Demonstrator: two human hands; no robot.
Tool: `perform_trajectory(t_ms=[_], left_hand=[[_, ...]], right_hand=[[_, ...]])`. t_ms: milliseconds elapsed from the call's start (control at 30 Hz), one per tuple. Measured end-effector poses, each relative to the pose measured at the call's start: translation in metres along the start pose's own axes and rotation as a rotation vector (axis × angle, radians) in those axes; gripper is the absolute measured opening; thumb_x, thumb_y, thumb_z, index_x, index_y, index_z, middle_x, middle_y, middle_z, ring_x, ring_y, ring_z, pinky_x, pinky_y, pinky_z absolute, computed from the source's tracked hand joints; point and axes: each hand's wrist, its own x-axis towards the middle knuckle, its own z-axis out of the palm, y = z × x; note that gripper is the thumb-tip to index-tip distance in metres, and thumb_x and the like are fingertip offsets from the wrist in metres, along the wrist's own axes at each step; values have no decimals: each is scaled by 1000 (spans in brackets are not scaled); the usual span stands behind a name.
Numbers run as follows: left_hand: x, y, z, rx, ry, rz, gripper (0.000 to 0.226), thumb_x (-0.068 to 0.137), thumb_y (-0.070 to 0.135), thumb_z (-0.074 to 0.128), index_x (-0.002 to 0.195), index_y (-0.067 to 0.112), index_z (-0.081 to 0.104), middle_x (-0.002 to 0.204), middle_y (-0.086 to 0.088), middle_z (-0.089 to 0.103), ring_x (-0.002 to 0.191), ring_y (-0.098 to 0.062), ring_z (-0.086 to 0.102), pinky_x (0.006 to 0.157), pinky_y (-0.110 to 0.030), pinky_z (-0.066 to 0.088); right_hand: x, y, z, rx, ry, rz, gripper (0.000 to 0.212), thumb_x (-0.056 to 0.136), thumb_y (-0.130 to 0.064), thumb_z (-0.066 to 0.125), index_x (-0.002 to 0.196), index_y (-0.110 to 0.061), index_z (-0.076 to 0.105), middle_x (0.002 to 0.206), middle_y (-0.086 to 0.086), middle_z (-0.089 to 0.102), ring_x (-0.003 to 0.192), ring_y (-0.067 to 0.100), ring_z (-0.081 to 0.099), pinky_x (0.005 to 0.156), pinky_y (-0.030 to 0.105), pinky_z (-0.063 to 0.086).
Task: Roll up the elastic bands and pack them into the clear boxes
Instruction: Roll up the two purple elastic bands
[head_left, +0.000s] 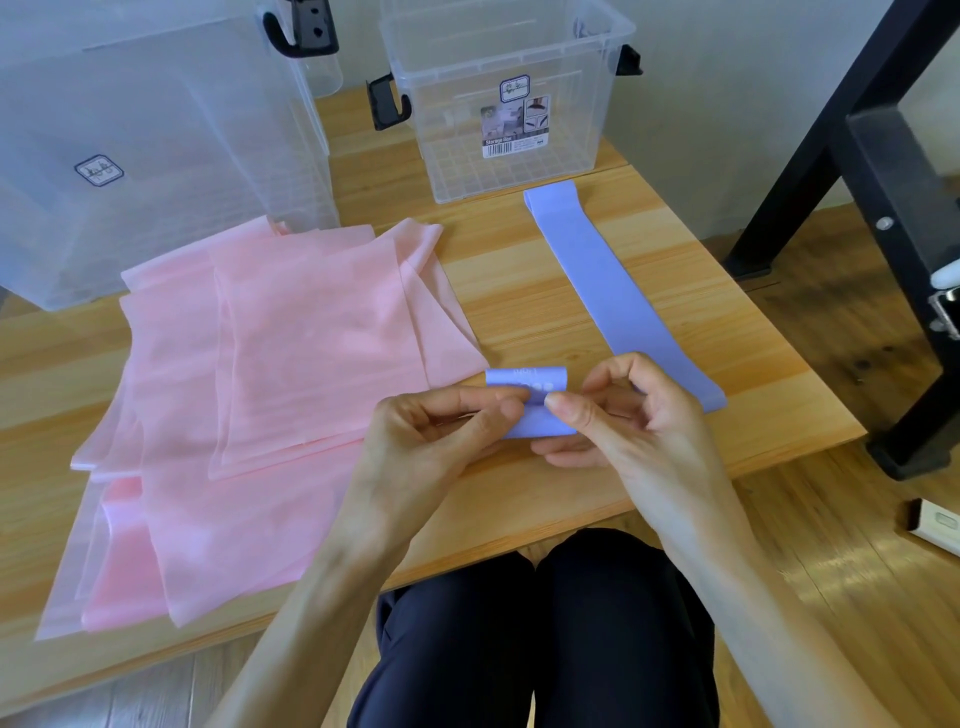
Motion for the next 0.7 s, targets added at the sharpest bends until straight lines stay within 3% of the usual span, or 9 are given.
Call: perform_trajectory(t_ms=[133,333,700], left_hand=[[2,-1,2,-33,12,-13,24,76,29,69,92,15,79,95,0,78,94,-9,73,79,-19,57],[2,1,2,-124,8,7,27,75,27,69,99,15,77,99,-2,78,99,-12,73,82,-18,56],[1,-4,4,-153,26,70,19,77,24,67,91,21,81,99,-2,78,102,-12,72,81,-18,55]], right_hand=[[-3,-2,0,9,5,6,36,69,-21,76,86,0,52,68,6,70,68,29,75,62,31,62],[-3,3,-1,7,36,-43,18,76,3,76,86,-1,62,77,12,75,74,27,76,66,27,61],[-3,-4,-1,-3,28,33,17,78,1,77,85,5,62,80,15,75,75,27,76,68,28,62]])
